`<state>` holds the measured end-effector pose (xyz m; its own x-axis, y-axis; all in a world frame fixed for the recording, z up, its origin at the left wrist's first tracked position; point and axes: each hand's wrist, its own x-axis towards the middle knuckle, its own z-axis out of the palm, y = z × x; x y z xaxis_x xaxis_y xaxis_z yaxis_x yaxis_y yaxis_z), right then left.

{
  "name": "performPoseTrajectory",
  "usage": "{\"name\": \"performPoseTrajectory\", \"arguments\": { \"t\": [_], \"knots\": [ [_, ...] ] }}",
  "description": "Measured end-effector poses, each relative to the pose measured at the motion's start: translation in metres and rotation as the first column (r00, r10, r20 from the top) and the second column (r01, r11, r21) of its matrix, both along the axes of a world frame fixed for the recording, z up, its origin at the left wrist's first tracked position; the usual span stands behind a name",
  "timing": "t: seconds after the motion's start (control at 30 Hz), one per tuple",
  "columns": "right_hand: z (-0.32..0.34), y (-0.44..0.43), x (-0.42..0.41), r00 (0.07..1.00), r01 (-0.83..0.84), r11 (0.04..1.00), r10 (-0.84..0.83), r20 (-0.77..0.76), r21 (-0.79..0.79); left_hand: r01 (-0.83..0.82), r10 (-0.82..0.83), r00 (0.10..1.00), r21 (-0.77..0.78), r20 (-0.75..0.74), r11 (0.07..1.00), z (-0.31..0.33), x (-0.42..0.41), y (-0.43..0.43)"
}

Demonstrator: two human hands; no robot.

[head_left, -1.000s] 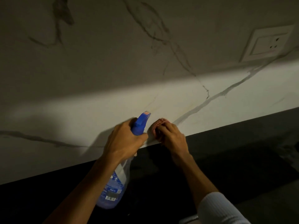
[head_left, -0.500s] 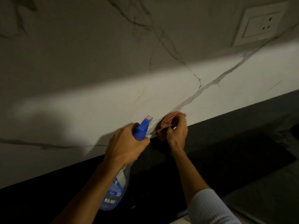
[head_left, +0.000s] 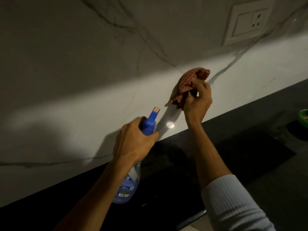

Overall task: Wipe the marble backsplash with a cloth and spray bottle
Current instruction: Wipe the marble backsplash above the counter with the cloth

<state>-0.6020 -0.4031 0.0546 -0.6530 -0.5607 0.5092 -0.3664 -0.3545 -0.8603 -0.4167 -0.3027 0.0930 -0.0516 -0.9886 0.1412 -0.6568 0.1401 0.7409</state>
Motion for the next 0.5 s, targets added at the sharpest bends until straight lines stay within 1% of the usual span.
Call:
{"name": "performPoseTrajectory", "arguments": {
  "t": [0.07,0.13,0.2,0.23,0.27,0.3,0.33,0.37,0.4,0.43,0.47,0.5],
  "knots": [
    [-0.019,0.003,0.011,1.000,0.006,0.999,-0.006,0.009,0.038,-0.008,0.008,1.000,0.006,-0.011,1.000,-0.001,0.003,-0.002],
    [-0.044,0.012,0.030,0.998,-0.001,0.995,-0.005,0.062,0.101,-0.013,0.013,1.000,0.015,-0.011,1.000,-0.003,0.006,-0.001],
    [-0.071,0.024,0.052,0.997,-0.060,0.983,0.051,0.059,0.172,-0.026,0.026,1.000,0.031,-0.008,0.999,-0.006,0.007,-0.001],
    [-0.083,0.030,0.063,0.993,-0.117,0.969,0.118,0.012,0.218,-0.031,0.031,1.000,0.037,-0.006,0.999,-0.006,0.007,0.001],
    [-0.094,0.035,0.073,0.976,-0.184,0.947,0.208,-0.066,0.265,-0.032,0.033,0.999,0.042,-0.004,0.999,-0.007,0.006,0.002],
    [-0.103,0.040,0.079,0.937,-0.249,0.919,0.309,-0.164,0.305,-0.032,0.032,0.999,0.044,-0.003,0.999,-0.008,0.006,0.003],
    [-0.110,0.043,0.081,0.878,-0.296,0.890,0.397,-0.267,0.348,-0.032,0.032,0.999,0.046,0.001,0.998,-0.009,0.007,0.003],
    [-0.113,0.043,0.077,0.811,-0.313,0.861,0.463,-0.359,0.401,-0.034,0.033,0.999,0.046,0.013,0.998,-0.010,0.009,0.004],
    [-0.114,0.041,0.068,0.754,-0.293,0.846,0.491,-0.437,0.446,-0.037,0.036,0.999,0.047,0.031,0.998,-0.010,0.012,0.004],
    [-0.111,0.039,0.056,0.734,-0.256,0.847,0.484,-0.477,0.466,-0.041,0.039,0.998,0.047,0.047,0.998,-0.011,0.015,0.005],
    [-0.105,0.037,0.043,0.762,-0.218,0.865,0.440,-0.475,0.452,-0.045,0.042,0.997,0.050,0.062,0.998,-0.012,0.018,0.004],
    [-0.097,0.035,0.028,0.836,-0.179,0.892,0.361,-0.414,0.416,-0.047,0.043,0.996,0.052,0.074,0.998,-0.012,0.021,0.004]
  ]
}}
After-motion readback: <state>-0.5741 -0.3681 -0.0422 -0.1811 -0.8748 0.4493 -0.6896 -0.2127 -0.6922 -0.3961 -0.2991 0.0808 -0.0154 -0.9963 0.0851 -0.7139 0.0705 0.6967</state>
